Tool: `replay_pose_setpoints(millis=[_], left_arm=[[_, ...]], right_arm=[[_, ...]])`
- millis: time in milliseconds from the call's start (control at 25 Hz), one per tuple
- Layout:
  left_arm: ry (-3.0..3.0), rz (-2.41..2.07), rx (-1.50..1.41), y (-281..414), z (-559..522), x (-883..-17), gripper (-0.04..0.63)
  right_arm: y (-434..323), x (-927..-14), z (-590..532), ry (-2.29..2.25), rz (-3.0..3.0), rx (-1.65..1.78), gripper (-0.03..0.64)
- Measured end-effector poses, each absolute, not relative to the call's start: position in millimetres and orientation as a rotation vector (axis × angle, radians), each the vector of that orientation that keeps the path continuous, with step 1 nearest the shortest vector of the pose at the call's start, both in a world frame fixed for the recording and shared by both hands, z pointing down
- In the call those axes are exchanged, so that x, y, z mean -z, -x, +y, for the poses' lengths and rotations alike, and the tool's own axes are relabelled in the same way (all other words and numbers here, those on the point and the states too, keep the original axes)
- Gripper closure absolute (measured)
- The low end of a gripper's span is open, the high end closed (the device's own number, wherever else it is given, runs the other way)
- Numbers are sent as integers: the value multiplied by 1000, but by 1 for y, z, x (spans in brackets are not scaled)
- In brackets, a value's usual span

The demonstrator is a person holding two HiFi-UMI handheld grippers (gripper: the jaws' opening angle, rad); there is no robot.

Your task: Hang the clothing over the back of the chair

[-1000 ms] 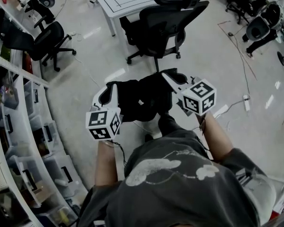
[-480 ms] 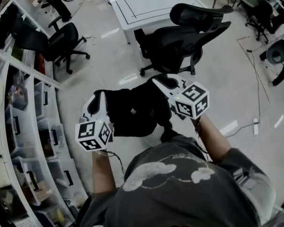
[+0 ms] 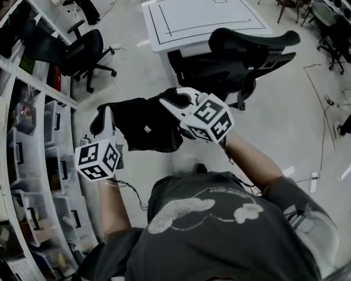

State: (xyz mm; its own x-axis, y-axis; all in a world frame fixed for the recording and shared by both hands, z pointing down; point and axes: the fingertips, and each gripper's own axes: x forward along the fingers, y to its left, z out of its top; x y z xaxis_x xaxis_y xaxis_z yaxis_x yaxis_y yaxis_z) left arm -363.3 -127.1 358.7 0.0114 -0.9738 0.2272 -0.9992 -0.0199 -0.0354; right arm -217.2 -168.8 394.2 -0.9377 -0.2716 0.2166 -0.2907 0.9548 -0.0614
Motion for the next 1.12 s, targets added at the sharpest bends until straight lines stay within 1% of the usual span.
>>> replay_pose_setpoints(millis=[240, 360, 680, 880, 1120], left_arm=[[-2157, -2115, -270, 349, -161, -350, 591], [-2207, -2085, -265, 343, -184, -348, 591], [-2344, -2003, -144, 355, -273, -316, 591], [-2470, -1908, -113, 356, -327, -299, 591], [-2632, -1807, -42, 354, -372, -260, 591]], right_arm=[[232, -383, -206, -455, -2900, -71, 624], [240, -379, -226, -475, -2910, -103, 624], [265, -339, -303, -573, -2923, -116, 624], [285, -319, -351, -622, -2895, -40, 624], [271, -276, -406, -829, -2857, 15, 624]])
